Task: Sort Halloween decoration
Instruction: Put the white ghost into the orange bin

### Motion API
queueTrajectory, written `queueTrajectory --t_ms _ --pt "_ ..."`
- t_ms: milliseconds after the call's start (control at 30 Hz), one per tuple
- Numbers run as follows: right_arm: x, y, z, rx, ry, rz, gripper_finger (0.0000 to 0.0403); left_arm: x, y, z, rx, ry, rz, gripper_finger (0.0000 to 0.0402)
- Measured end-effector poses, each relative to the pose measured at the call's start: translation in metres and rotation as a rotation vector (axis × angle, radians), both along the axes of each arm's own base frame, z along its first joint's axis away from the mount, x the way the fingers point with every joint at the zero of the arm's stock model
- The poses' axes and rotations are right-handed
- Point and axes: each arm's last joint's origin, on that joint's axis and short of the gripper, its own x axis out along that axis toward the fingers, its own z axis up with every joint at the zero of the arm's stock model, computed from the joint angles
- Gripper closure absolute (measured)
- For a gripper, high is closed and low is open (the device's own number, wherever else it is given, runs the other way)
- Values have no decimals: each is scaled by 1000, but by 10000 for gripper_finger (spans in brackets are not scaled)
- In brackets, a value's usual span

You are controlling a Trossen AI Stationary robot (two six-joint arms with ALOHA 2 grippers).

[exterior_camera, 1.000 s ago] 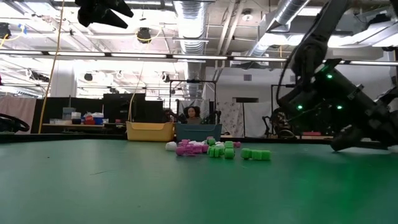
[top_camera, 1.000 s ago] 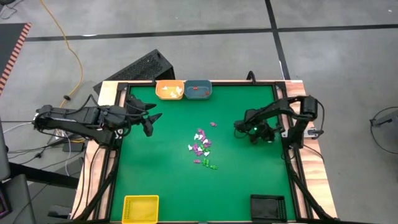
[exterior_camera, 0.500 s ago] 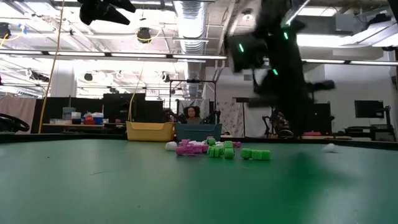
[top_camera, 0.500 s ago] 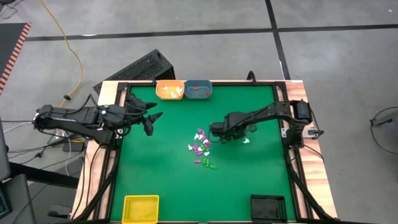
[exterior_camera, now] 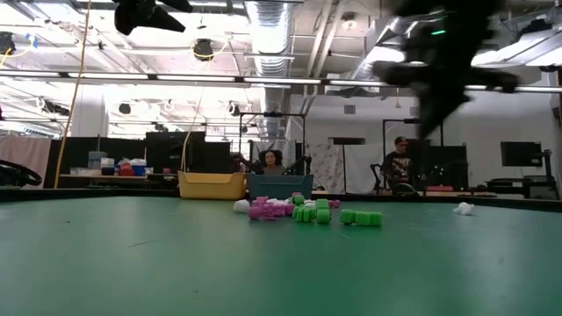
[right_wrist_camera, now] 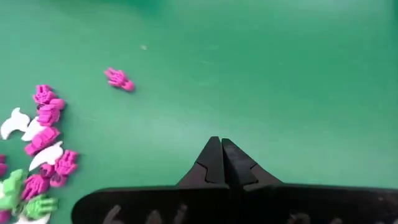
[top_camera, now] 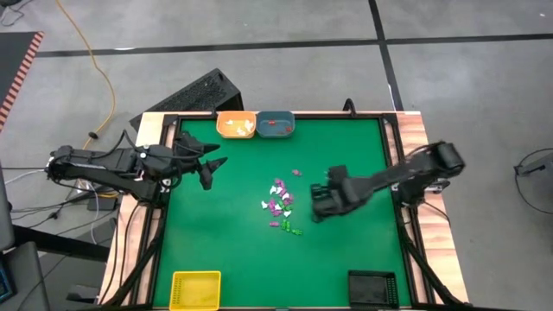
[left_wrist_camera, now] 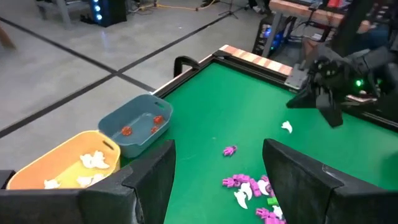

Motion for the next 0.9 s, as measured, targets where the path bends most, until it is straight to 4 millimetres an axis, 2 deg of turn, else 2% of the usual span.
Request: queueTrajectory --t_ms 167,300,500,733,900 --pt "-50 15 -15 22 -95 -53 399 1 0 3 26 -13 -14 170" --pt "-72 22 -38 26 -125 -87 370 1 0 3 25 -15 -12 170" --pt "-74 22 -69 -17 -106 -47 279 1 0 3 21 -18 -10 170" --pt "-65 22 -82 -139 -118 -34 155 0 0 0 23 8 -9 170" --pt "-61 21 -94 -196 -85 -34 118 -1 0 -3 28 52 -8 170"
